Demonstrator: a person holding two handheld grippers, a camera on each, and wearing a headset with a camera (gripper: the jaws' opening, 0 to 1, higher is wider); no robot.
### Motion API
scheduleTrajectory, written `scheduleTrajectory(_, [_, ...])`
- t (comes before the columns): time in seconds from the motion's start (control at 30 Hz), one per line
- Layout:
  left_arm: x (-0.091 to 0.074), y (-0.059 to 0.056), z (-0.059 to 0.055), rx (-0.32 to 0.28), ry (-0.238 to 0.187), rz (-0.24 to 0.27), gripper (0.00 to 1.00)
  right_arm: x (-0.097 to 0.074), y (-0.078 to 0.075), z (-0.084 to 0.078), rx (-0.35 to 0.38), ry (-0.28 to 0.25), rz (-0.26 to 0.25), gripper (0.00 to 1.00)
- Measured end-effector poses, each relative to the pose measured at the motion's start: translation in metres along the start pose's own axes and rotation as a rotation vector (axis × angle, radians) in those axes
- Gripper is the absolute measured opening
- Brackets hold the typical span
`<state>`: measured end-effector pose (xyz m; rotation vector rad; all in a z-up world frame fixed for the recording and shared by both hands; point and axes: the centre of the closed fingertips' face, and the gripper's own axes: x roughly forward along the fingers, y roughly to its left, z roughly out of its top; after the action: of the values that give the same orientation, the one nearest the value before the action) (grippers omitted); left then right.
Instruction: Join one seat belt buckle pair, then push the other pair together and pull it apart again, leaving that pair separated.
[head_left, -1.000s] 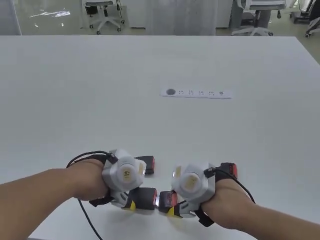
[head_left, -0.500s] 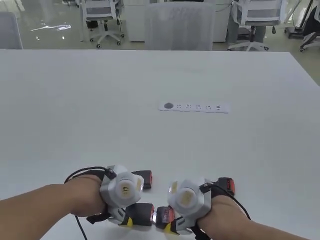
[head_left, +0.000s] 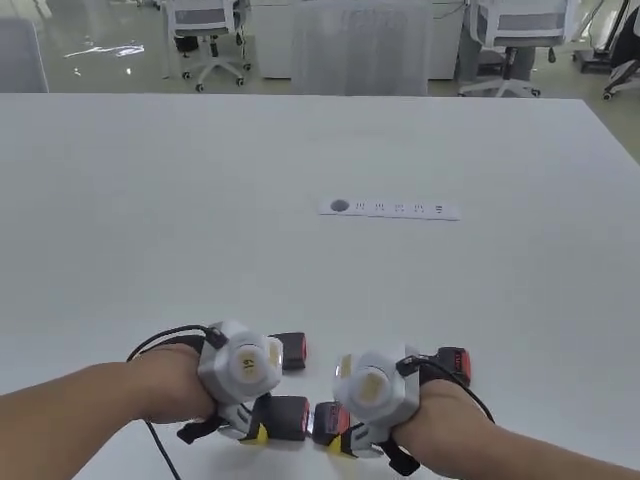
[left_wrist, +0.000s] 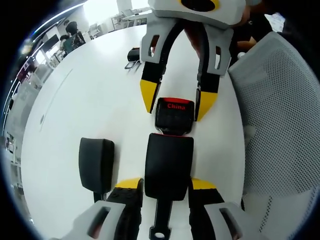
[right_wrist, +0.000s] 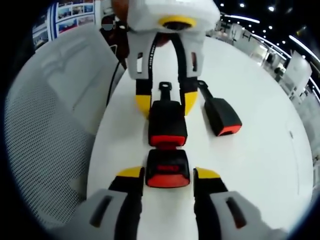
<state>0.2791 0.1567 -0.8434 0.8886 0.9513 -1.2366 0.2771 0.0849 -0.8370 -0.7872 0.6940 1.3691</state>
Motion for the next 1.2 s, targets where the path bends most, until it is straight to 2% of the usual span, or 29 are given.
scheduleTrajectory(0.07, [-0.003, 0.0, 0.0, -0.016, -0.017, -0.002, 0.44, -0.004, -0.001, 0.002, 0.002, -0.008, 0.0, 0.41])
scheduleTrajectory(0.1, [-0.006, 0.003, 0.003, -0.043, -0.048, 0.007, 0.44, -0.007, 0.0, 0.005, 0.006, -0.018, 0.005, 0.42])
scheduleTrajectory(0.23, [-0.026, 0.016, 0.013, -0.062, -0.103, 0.057, 0.47, -0.016, -0.002, 0.017, -0.008, -0.049, 0.0, 0.44])
scheduleTrajectory(0.27, [-0.03, 0.018, 0.014, -0.063, -0.106, 0.056, 0.49, -0.018, -0.002, 0.019, -0.01, -0.055, 0.0, 0.44])
scheduleTrajectory(0.37, [-0.036, 0.022, 0.017, -0.057, -0.108, 0.074, 0.45, -0.026, -0.006, 0.029, -0.014, -0.08, -0.009, 0.43])
scheduleTrajectory(0.5, [-0.035, 0.03, 0.019, -0.044, -0.119, 0.104, 0.46, -0.033, -0.013, 0.03, -0.049, -0.086, -0.026, 0.44])
scheduleTrajectory(0.67, [-0.031, 0.042, 0.018, -0.044, -0.108, 0.105, 0.44, -0.038, -0.028, 0.012, -0.06, -0.068, -0.041, 0.46])
scheduleTrajectory(0.77, [-0.031, 0.055, 0.019, -0.049, -0.109, 0.129, 0.47, -0.045, -0.039, -0.001, -0.054, -0.061, -0.053, 0.46])
scheduleTrajectory(0.9, [-0.032, 0.076, 0.022, -0.08, -0.132, 0.165, 0.49, -0.056, -0.055, -0.023, -0.03, -0.042, -0.074, 0.46])
scheduleTrajectory(1.07, [-0.031, 0.086, 0.028, -0.079, -0.12, 0.168, 0.49, -0.069, -0.075, -0.048, 0.001, -0.018, -0.097, 0.46])
scheduleTrajectory(1.2, [-0.025, 0.093, 0.028, -0.064, -0.103, 0.155, 0.5, -0.076, -0.087, -0.069, 0.014, 0.002, -0.108, 0.46])
